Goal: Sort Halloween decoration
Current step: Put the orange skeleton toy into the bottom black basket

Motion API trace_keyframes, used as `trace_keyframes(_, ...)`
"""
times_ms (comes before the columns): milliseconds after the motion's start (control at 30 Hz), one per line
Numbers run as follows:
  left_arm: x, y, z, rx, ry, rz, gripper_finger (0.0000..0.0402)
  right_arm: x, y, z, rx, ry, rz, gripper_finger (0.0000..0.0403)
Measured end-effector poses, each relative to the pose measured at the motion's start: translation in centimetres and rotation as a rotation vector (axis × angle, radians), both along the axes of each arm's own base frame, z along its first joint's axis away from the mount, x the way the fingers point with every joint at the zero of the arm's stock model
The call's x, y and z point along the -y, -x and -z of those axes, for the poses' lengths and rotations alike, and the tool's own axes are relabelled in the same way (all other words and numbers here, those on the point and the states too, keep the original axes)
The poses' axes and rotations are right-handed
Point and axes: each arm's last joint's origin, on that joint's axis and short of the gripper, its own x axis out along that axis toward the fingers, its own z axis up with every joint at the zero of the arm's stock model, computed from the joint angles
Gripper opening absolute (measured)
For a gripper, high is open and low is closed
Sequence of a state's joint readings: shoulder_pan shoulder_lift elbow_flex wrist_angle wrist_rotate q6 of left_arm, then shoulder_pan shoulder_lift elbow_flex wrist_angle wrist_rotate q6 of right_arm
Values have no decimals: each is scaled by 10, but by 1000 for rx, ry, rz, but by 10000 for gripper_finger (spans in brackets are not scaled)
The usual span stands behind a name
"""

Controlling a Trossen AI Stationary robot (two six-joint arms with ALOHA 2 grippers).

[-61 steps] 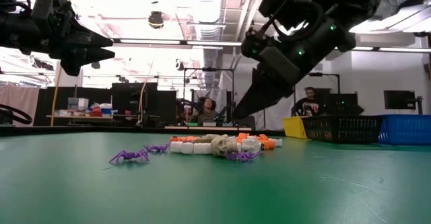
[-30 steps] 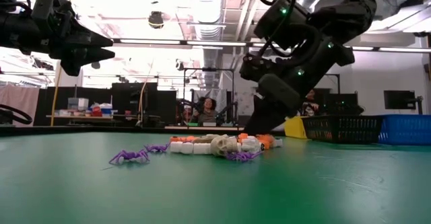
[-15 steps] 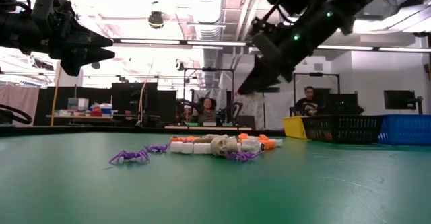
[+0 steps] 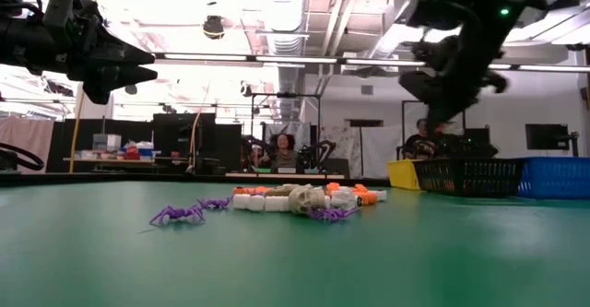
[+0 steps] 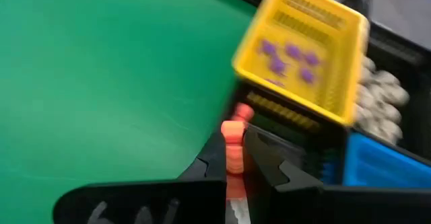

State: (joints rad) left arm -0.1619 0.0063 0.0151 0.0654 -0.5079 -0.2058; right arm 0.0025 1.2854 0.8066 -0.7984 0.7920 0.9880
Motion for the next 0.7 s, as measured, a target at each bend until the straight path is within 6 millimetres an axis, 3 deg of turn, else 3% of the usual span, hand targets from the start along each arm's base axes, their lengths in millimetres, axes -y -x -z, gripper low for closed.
trace_keyframes(567,0,0,0,-1,0,0,178,0,5,3,-51,-17,18,51)
trace_keyframes(700,0,0,0,0,0,0,178,-7,-11,1,40,-89,-111,51)
